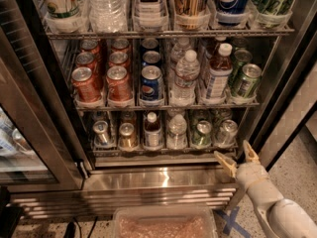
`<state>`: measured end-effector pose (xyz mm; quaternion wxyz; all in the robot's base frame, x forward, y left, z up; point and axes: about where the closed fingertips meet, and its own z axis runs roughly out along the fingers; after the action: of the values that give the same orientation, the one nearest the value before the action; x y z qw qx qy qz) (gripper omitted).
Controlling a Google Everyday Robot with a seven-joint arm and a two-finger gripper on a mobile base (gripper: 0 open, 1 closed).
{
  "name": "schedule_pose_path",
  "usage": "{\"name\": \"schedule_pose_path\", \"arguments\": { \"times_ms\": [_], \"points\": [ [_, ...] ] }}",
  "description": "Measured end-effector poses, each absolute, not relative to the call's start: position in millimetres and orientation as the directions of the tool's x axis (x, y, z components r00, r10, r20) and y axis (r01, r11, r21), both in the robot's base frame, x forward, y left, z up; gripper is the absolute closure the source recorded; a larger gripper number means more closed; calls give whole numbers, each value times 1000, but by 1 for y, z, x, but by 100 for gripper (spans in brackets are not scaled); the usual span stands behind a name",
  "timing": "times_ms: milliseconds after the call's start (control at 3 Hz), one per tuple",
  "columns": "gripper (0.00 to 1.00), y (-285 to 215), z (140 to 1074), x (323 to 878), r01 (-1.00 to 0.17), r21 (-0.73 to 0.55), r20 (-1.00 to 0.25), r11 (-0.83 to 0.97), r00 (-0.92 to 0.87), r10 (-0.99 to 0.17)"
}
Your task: Pick 7up can from bottom shelf of fridge
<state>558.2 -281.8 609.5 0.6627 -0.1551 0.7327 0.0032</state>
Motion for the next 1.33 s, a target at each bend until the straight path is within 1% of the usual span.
{"name": "schedule_pose_path", "arguments": {
  "times_ms": [667, 1000, 1333],
  "points": [
    [28, -285, 603, 583, -162, -245, -966, 956, -39, -254],
    [30, -284, 598, 606, -123, -272, -961, 954, -19, -277],
    [29, -284, 597, 615, -114, -278, -959, 954, -15, -281]
  ]
}}
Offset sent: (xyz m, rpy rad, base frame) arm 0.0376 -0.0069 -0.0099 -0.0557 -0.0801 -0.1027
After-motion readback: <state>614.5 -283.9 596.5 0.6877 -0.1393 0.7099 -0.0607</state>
